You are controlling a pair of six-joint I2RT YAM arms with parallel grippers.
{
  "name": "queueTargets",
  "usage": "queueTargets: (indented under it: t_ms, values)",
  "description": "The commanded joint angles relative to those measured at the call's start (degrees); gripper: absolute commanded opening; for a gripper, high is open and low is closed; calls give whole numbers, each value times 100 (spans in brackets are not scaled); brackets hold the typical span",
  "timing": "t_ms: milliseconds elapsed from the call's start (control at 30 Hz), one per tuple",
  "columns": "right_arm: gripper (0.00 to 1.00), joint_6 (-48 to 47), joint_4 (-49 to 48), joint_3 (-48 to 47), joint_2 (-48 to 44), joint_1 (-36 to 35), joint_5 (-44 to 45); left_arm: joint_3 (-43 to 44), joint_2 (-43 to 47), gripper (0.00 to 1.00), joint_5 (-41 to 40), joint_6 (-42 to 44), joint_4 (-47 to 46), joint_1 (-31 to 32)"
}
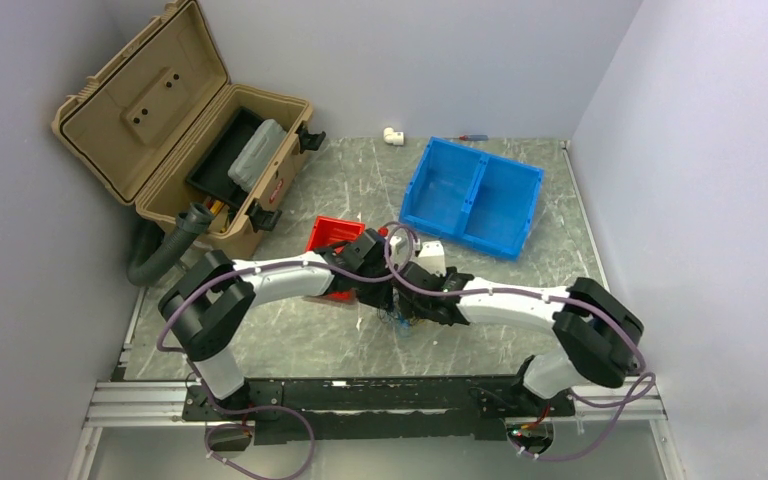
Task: Untangle the cables
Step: Untie the cable.
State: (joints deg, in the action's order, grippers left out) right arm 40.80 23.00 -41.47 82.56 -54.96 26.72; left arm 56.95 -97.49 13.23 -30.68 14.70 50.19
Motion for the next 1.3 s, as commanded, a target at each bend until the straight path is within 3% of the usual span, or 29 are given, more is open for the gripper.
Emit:
queueTargets:
  t_ms: [0, 100, 267, 500, 867, 1000, 1133, 1267]
  values:
    - [84, 1225, 1616, -475, 718, 17, 1456, -27, 161, 0, 92, -99, -292, -27]
    - [85, 1897, 2355, -662, 906, 220, 1742, -357, 581, 0, -239, -201, -298, -210]
    - [87, 2535, 2732, -496, 666, 714, 1690, -658, 1311, 0, -394, -98, -131, -607]
    - [87, 2483, 2156, 529, -1163, 1975, 1184, -884, 1909, 0, -947, 48, 295, -790]
    - [86, 1955, 2294, 508, -3313, 2152, 1237, -894, 1946, 0, -297, 381, 21, -772]
    - [86, 107, 956, 822, -4262, 2152, -267, -763, 1807, 0, -151, 507, 114, -684]
    - [86, -589, -12, 1139, -4440, 2148, -1913, -722, 1853, 4, -495, 412, 162, -539]
    - [83, -709, -665, 1289, -3776, 2107, -3064, -652, 2040, 32, -883, 405, 238, -354]
